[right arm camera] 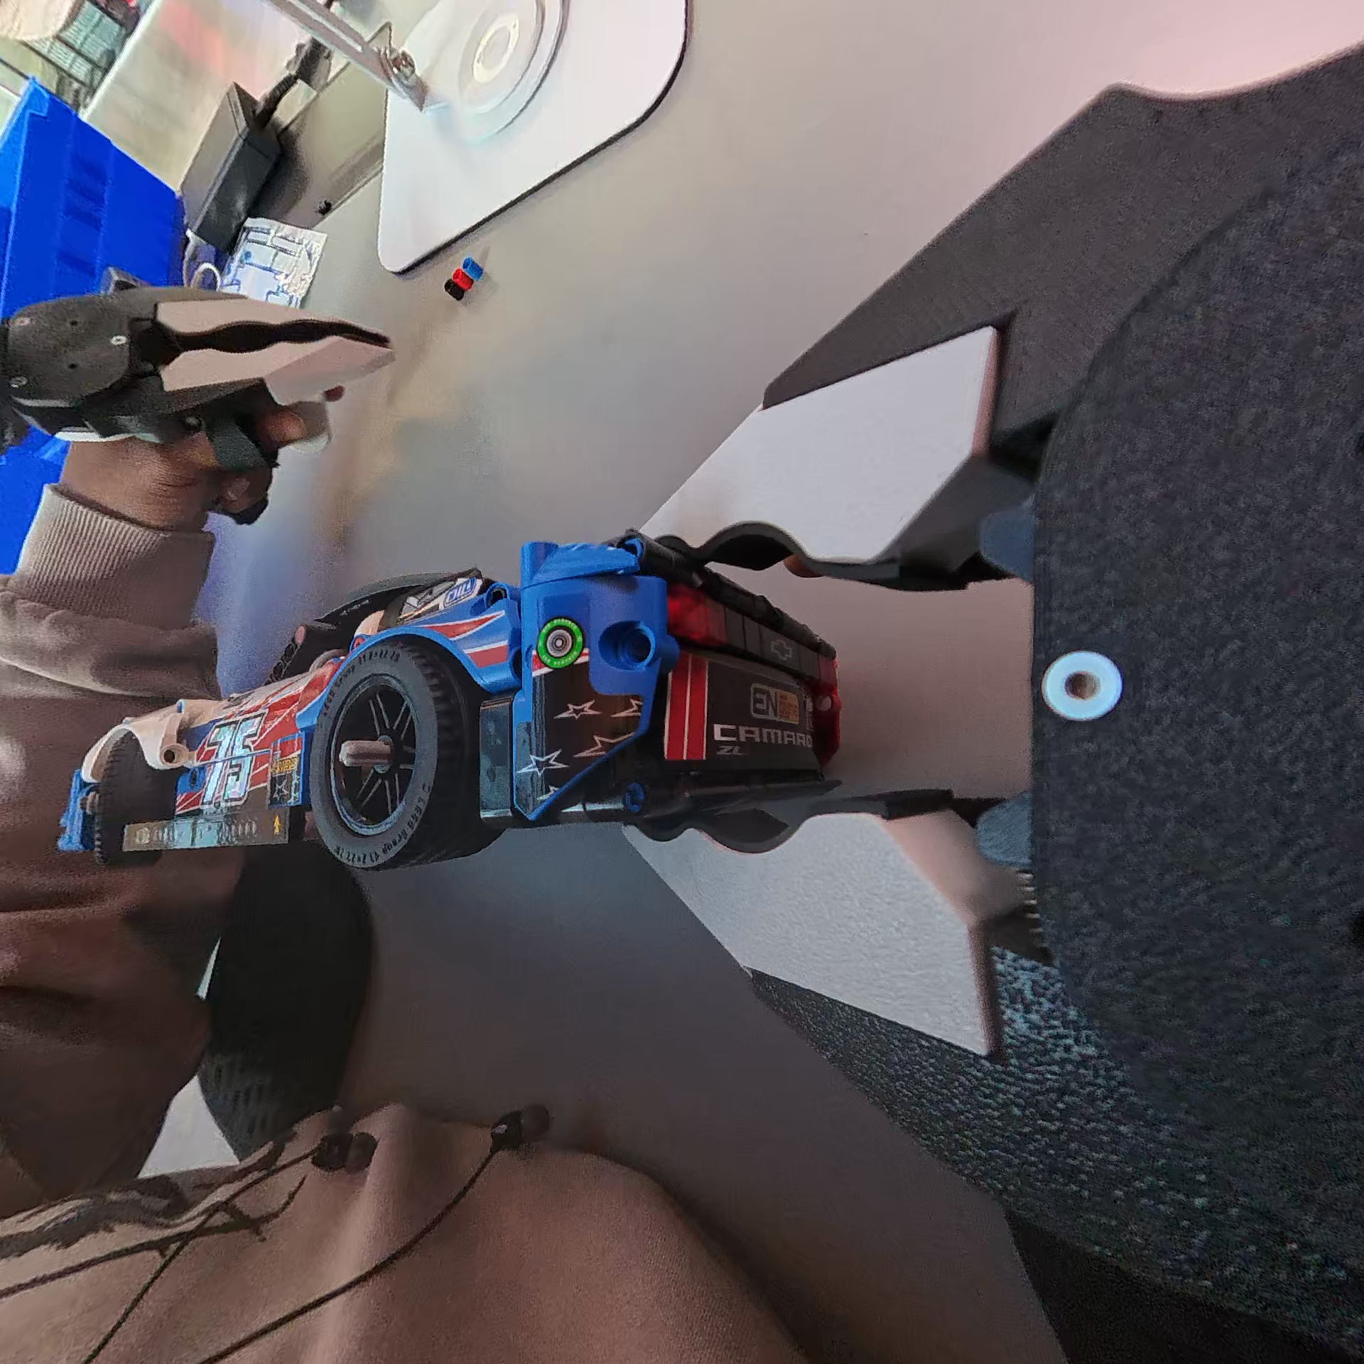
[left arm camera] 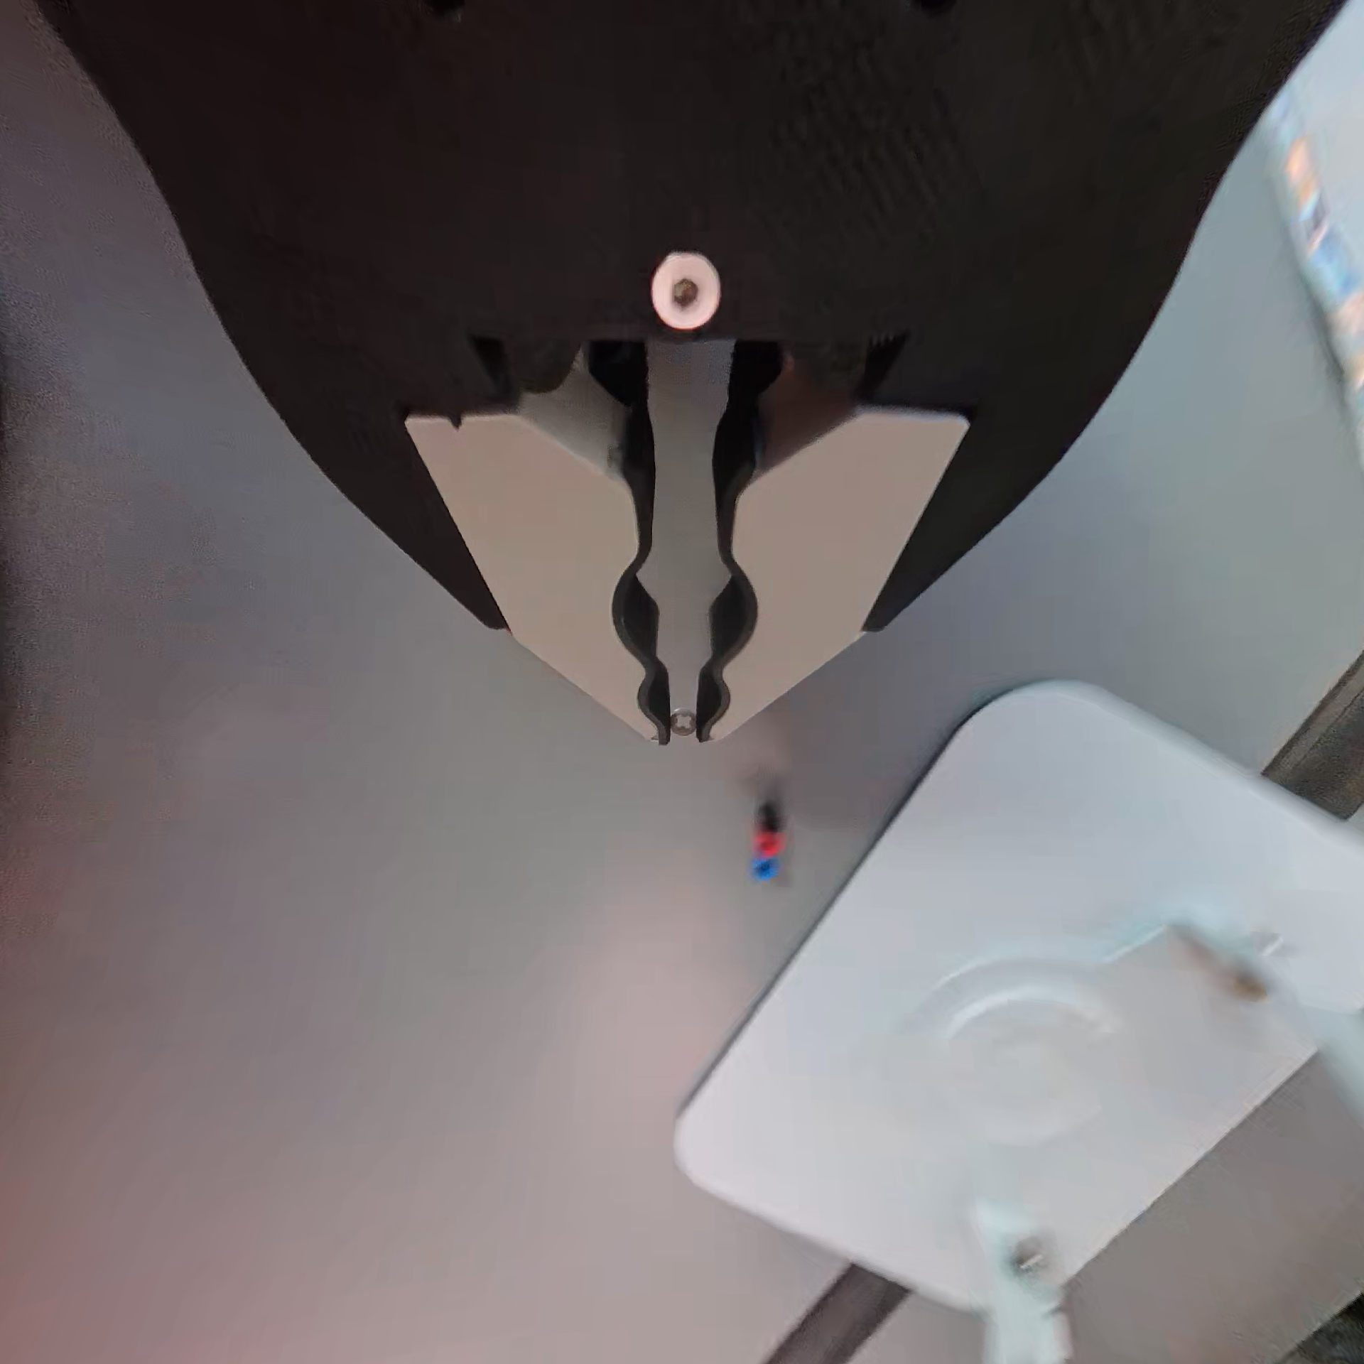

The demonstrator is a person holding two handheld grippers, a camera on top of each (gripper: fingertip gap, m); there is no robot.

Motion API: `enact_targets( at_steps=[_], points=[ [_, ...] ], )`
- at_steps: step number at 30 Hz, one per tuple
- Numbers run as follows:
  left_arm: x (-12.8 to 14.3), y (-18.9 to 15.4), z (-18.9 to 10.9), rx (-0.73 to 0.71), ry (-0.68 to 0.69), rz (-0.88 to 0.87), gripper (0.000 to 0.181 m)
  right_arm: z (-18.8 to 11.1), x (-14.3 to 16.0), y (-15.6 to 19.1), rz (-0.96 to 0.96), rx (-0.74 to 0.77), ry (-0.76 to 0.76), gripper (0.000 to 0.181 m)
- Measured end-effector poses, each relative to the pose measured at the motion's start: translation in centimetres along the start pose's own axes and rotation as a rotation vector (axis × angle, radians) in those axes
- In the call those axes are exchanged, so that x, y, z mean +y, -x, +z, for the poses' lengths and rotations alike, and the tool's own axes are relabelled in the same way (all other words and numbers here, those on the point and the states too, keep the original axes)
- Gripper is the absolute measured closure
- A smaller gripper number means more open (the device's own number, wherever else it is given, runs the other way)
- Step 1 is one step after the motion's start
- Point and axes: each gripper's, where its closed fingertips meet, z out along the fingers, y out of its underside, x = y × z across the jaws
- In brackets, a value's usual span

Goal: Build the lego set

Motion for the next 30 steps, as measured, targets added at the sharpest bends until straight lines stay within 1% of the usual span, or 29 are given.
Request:
enact_targets(
  at_steps=[2,4,5,7,10,11,13,14,15,16,18,20,22,23,24,25,27,29,30],
  points=[
    [-2.7,-6.3,3.0,0.128,-0.004,0.164,0.177,-0.2,0.0,0.3,-0.026,-0.01,-0.002,0.118],
    [-3.9,-10.8,5.9,0.216,0.021,0.281,0.177,-0.3,0.0,0.4,-0.031,-0.011,0.002,0.118],
    [-4.3,-12.5,7.0,0.259,0.032,0.32,0.177,-0.3,0.1,0.5,-0.027,-0.01,0.005,0.118],
    [-4.7,-14.3,8.5,0.301,0.039,0.374,0.177,-0.3,0.1,0.5,-0.018,-0.006,0.002,0.118],
    [-4.4,-15.1,9.5,0.313,0.045,0.391,0.174,-0.3,0.1,0.5,-0.014,-0.003,0.007,0.118],
    [-4.4,-15.2,9.6,0.319,0.031,0.376,0.168,-0.3,0.1,0.5,-0.015,-0.004,0.006,0.118],
    [-4.1,-15.1,9.4,0.324,0.042,0.336,0.151,-0.3,0.1,0.6,-0.014,-0.007,0.0,0.118],
    [-4.0,-14.6,9.0,0.305,0.049,0.328,0.141,-0.3,0.1,0.6,-0.012,-0.008,-0.002,0.118],
    [-4.1,-14.2,8.0,0.292,0.029,0.315,0.134,-0.3,0.1,0.6,-0.009,-0.01,-0.005,0.118],
    [-4.7,-14.1,6.4,0.299,-0.021,0.278,0.133,-0.3,0.1,0.6,-0.005,-0.011,-0.007,0.118],
    [-6.0,-14.2,1.5,0.361,-0.16,0.158,0.13,-0.4,0.1,0.6,0.005,-0.016,-0.014,0.118],
    [-6.1,-14.3,-4.7,0.453,-0.312,0.015,0.119,-0.4,0.1,0.7,0.009,-0.019,-0.017,0.118],
    [-4.7,-15.0,-10.8,0.553,-0.466,-0.108,0.104,-0.5,0.1,0.7,0.0,-0.021,-0.019,0.118],
    [-3.4,-15.6,-12.8,0.556,-0.515,-0.13,0.098,-0.5,0.1,0.7,-0.005,-0.022,-0.021,0.118],
    [-1.9,-16.5,-13.8,0.538,-0.524,-0.128,0.09,-0.5,0.1,0.8,-0.009,-0.022,-0.022,0.118],
    [-0.3,-17.9,-14.1,0.521,-0.512,-0.114,0.082,-0.5,0.1,0.8,-0.01,-0.022,-0.021,0.118],
    [1.9,-21.0,-13.1,0.478,-0.471,-0.058,0.071,-0.5,0.1,0.8,-0.008,-0.017,-0.018,0.118],
    [3.4,-22.3,-10.1,0.351,-0.385,0.023,0.076,-0.5,0.1,0.9,-0.007,-0.011,-0.018,0.119],
    [4.1,-22.1,-8.4,0.27,-0.325,0.073,0.085,-0.5,0.1,1.0,-0.006,-0.008,-0.014,0.119]
  ],
)
